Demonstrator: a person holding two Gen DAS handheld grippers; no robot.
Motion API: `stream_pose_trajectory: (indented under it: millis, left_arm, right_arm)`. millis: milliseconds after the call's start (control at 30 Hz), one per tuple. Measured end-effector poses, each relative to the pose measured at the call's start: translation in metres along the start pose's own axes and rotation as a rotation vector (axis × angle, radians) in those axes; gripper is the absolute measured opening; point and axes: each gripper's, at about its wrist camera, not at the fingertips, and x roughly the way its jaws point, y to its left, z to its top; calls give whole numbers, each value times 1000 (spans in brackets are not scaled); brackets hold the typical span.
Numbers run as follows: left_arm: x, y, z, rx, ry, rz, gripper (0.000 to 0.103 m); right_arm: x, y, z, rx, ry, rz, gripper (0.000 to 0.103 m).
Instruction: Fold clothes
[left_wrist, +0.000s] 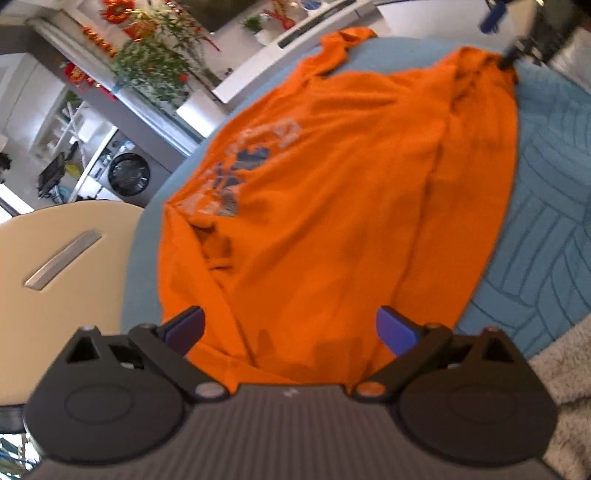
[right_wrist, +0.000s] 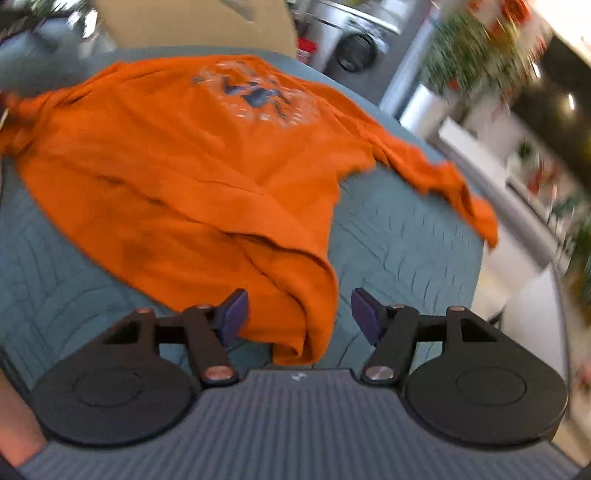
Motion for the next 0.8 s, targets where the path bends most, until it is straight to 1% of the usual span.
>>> stream_pose_trajectory:
  millis: [67, 133, 167, 200, 233, 267, 333, 400, 433, 467, 500, 567, 600, 633, 700, 800]
  left_arm:
    - [3, -2, 1, -4, -1, -4, 98]
    - [4, 1, 3, -38, -4, -27, 98]
    - [5, 2, 3, -55, -5, -38, 98]
    - [7, 4, 4, -72, -6, -45, 98]
    - [8, 5, 4, -87, -5, -53, 98]
    - [8, 7, 3, -100, -4, -58, 98]
    - [10, 10, 3, -129, -3, -70, 98]
    - [12, 14, 1, -167, -2, -89, 98]
    - [13, 15, 0, -177, 0, -95, 98]
    - [15, 14, 0, -180, 3, -97, 98]
    - [19, 14, -1, -188, 13, -104, 98]
    - [22, 14, 0, -186, 21, -109, 98]
    - [23, 12, 2, -184, 23, -108, 98]
    - [23, 12, 2, -181, 22, -109, 98]
    - [21, 10, 2, -170, 20, -110, 98]
    - [20, 7, 2, -147, 20, -113, 98]
  right_arm:
    - [7, -14, 0, 64, 3, 29, 64]
    - [29, -37, -3, 169, 72, 130, 65]
    - [33, -42, -10, 198, 95, 165, 65]
    - [40, -50, -17, 247, 115, 221, 65]
    - [47, -62, -22, 319, 124, 296, 65]
    - [49, -71, -26, 382, 115, 345, 65]
    - [49, -88, -35, 490, 89, 406, 65]
    - [47, -96, -42, 551, 71, 441, 66]
    - [46, -97, -44, 569, 64, 452, 60]
    - [44, -97, -44, 568, 65, 456, 51]
    - [43, -93, -43, 547, 75, 451, 37]
    - [40, -78, -36, 447, 99, 392, 28]
    - [35, -71, -32, 392, 98, 361, 18]
    - [28, -61, -27, 320, 96, 318, 14]
    - [16, -48, -23, 212, 88, 251, 12]
    - [-15, -19, -19, 24, 28, 132, 11]
